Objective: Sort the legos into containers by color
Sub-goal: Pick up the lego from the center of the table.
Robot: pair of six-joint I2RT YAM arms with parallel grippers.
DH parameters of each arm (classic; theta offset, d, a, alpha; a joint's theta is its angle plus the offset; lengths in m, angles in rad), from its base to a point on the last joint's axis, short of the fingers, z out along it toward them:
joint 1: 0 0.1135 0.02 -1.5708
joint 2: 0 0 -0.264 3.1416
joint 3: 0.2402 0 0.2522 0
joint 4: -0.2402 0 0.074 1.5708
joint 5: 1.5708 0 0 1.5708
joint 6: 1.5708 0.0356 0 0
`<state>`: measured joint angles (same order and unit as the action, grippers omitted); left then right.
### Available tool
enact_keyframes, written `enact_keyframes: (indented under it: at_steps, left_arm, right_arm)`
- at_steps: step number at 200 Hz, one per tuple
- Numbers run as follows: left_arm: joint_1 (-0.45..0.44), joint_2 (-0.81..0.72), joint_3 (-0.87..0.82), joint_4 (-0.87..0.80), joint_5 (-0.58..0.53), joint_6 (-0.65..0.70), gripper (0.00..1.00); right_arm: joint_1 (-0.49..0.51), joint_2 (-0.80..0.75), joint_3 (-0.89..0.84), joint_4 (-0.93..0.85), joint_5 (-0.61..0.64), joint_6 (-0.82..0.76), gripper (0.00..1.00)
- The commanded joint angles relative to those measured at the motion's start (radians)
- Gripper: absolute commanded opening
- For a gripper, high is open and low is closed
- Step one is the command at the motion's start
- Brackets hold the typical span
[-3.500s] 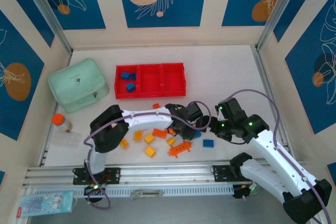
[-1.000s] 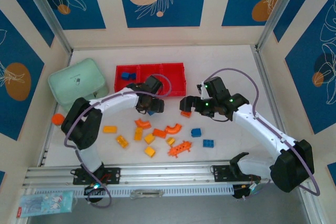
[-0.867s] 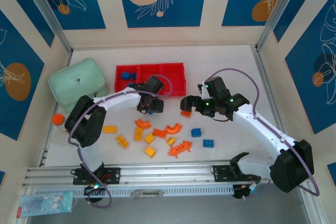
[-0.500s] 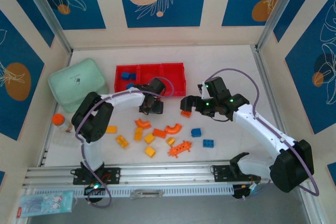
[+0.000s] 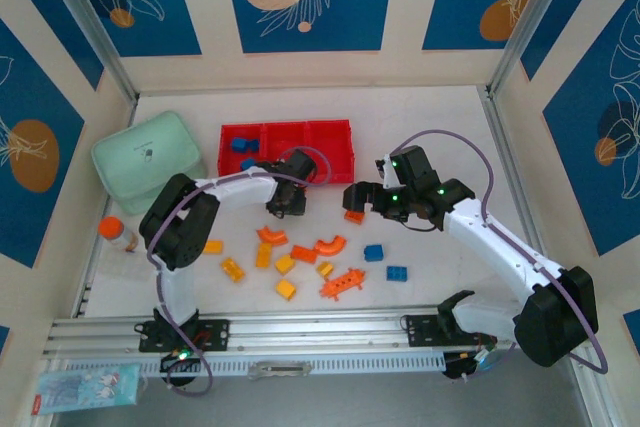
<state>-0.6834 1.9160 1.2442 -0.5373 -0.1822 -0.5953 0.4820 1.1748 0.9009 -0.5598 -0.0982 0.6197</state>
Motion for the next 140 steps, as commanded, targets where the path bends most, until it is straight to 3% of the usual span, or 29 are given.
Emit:
enact_keyframes:
  at_steps: [1, 37, 89, 140]
  left_arm:
    - [0.01, -0.051, -0.029, -0.004, -0.022, 0.0, 0.36]
    - [0.031, -0.154, -0.082, 0.006, -0.037, 0.015, 0.25]
    - [0.061, -0.317, -0.106, -0.057, -0.053, 0.068, 0.24]
    - [0.186, -0.369, -0.005, -0.119, -0.048, 0.159, 0.22]
  right_arm:
    - [0.0, 0.001, -0.001, 0.006, -0.038, -0.031, 0.99]
    - [0.02, 0.02, 0.023, 0.009, -0.037, -0.046, 0.99]
    - [0.067, 0.065, 0.09, -0.008, -0.025, -0.073, 0.99]
    - [0.108, 0.144, 0.155, 0.04, -0.025, -0.068, 0.99]
